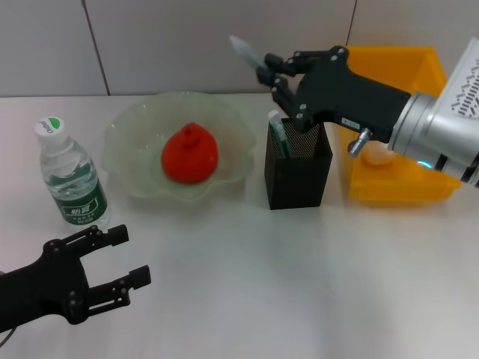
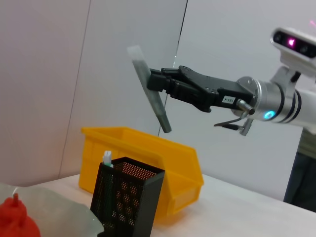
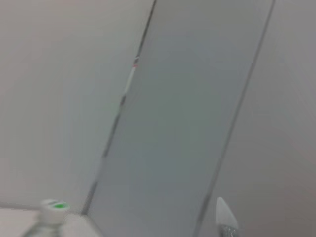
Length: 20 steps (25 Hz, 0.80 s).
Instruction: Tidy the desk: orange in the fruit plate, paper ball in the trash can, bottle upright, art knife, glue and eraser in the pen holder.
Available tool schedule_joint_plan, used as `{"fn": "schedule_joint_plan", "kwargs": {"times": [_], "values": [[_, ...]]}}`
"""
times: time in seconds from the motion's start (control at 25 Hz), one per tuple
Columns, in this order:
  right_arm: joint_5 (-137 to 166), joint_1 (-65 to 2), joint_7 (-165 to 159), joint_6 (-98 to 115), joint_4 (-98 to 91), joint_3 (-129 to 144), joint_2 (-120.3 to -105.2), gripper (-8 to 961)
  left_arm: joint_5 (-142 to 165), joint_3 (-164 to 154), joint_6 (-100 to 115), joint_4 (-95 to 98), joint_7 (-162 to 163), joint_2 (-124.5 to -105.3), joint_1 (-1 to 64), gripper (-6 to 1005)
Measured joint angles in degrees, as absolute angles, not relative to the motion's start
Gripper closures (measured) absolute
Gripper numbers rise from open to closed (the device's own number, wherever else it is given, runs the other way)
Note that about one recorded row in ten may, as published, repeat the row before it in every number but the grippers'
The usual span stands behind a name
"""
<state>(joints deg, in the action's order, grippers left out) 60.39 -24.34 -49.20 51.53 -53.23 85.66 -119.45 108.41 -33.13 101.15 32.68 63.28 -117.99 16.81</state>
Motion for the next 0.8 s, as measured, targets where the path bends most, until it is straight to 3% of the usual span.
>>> {"fn": "schedule_joint_plan", "kwargs": {"times": [0.4, 0.8], "values": [[29.5, -33.3, -17.7, 66.8, -22.2, 85.8, -119.56, 829, 108.3, -33.1, 98.5, 31.2, 68.7, -118.12, 18.8, 197], [28.7, -38.0, -19.0, 66.8, -13.2, 88.4, -119.77, 830, 108.3, -33.2, 96.6, 31.2, 71.7, -118.21, 21.4, 197]]}}
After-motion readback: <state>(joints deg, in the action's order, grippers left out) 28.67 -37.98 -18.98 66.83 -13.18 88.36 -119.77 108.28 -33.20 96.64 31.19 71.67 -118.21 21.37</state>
